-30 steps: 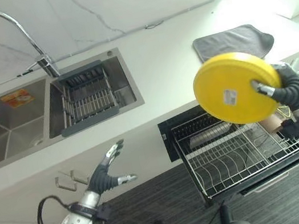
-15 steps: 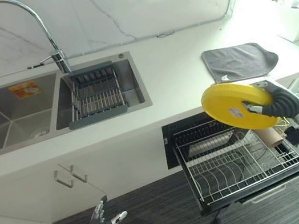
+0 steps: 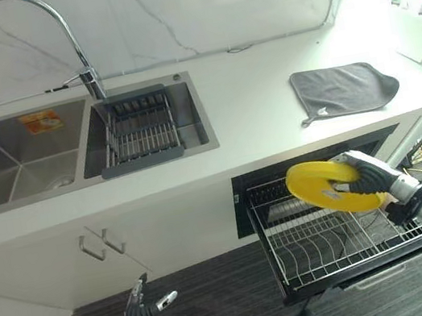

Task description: Place the dishes in the dishwasher.

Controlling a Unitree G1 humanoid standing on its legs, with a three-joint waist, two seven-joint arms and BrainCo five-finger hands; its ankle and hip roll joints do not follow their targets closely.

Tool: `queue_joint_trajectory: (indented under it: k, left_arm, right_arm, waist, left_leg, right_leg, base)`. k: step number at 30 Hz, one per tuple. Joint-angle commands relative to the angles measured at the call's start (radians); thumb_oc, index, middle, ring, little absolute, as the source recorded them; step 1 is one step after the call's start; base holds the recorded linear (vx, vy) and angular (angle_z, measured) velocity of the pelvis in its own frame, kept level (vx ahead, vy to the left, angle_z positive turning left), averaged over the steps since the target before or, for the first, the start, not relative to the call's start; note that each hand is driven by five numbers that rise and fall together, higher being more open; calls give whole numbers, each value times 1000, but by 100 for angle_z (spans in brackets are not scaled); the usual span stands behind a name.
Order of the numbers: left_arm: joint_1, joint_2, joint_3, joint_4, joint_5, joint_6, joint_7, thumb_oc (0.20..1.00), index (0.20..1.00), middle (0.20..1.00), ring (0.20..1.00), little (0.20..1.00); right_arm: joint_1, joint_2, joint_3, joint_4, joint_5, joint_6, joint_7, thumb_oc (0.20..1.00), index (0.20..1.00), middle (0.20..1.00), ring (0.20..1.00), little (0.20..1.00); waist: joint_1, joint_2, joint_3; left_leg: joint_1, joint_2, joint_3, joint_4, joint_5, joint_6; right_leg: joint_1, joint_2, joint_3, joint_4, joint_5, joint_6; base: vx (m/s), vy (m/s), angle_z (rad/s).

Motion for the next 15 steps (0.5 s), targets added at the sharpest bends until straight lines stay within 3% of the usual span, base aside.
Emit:
queue_joint_trajectory:
  k: [1, 11, 15]
  left_arm:
    - [-74, 71, -12, 18, 34, -20, 11, 1000, 1000, 1000, 1000, 1000]
    - [-62, 127, -61, -25, 54, 24, -45, 1000, 1000, 1000, 1000, 1000]
    - [-98, 171, -93, -22, 45, 53, -59, 1000, 1000, 1000, 1000, 1000]
  right_arm:
    - [-110, -50, -15, -36, -26, -73, -77, 200, 200, 200, 200, 200]
    - [-191, -58, 133, 182, -251, -63, -286, 200, 200, 200, 200, 200]
    - [-285, -40, 212, 319, -356, -12, -450, 200, 200, 200, 200, 200]
  waist:
    - [33, -14, 27]
    - [80, -16, 45]
    - [117, -7, 115]
  left_leg:
    - [23, 17, -8, 3, -100, 1]
    - [55, 1, -56, 3, -105, 11]
    - [-12, -13, -128, 163, -142, 12]
  right_leg:
    - [92, -70, -64, 11, -143, 54]
    - [143, -45, -67, 21, -165, 36]
    - [99, -42, -59, 170, -216, 11]
  base:
    - [23, -17, 7]
    - [78, -30, 13]
    - [39, -92, 9]
